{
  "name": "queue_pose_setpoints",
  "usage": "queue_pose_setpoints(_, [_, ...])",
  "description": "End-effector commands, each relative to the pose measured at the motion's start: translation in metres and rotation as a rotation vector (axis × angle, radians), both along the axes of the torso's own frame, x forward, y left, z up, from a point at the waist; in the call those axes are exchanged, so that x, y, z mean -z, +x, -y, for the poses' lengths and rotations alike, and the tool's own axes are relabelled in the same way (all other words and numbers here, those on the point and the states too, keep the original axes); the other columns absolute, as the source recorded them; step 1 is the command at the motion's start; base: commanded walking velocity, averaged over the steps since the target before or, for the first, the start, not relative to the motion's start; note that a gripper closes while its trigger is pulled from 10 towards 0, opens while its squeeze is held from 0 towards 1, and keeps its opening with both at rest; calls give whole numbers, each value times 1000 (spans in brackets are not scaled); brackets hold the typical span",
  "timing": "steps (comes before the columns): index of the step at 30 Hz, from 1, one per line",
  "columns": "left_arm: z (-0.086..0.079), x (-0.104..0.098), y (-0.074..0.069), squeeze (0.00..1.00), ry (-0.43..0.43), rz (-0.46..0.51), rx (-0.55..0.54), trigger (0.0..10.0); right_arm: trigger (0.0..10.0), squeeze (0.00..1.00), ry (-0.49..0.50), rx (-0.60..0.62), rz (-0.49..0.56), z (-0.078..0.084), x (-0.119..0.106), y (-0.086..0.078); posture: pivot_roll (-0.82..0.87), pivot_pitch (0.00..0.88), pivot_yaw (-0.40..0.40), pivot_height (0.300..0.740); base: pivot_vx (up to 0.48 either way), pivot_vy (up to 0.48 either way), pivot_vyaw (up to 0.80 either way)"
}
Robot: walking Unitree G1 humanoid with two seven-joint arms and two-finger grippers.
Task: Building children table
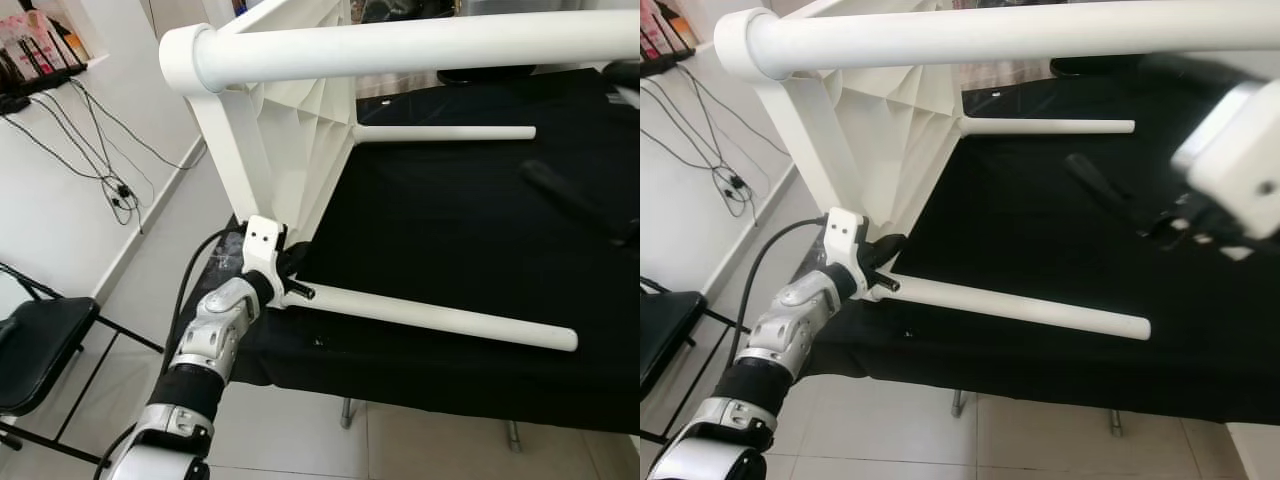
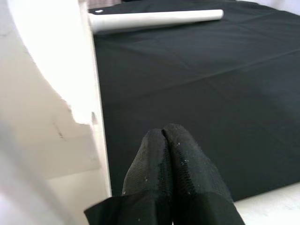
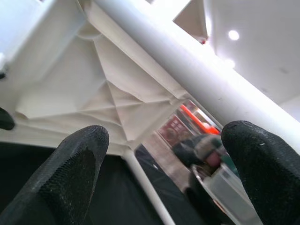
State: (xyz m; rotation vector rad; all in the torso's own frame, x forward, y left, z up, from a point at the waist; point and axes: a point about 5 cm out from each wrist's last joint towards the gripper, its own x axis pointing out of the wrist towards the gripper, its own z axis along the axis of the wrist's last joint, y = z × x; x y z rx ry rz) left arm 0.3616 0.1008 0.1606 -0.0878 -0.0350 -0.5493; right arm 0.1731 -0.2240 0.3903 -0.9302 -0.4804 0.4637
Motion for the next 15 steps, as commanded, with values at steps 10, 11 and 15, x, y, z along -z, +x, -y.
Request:
queue_pose_setpoints(10, [2, 2, -1, 0, -30, 11, -9, 10000, 10000, 0, -46, -39, 71, -8, -17, -5, -255, 71, 143, 740, 0, 0, 0])
queue_pose_setpoints(11, [2, 3, -2, 0, -30, 11, -8, 10000, 10000, 0, -42, -42, 71, -9, -17, -4, -255, 71, 143, 740, 0, 0, 0])
queue_pose_setpoints(15, [4, 4, -3, 0, -43, 9, -11, 10000, 10000, 0, -100, 73, 106, -6, -13, 15, -253, 69, 138, 740, 0, 0, 0])
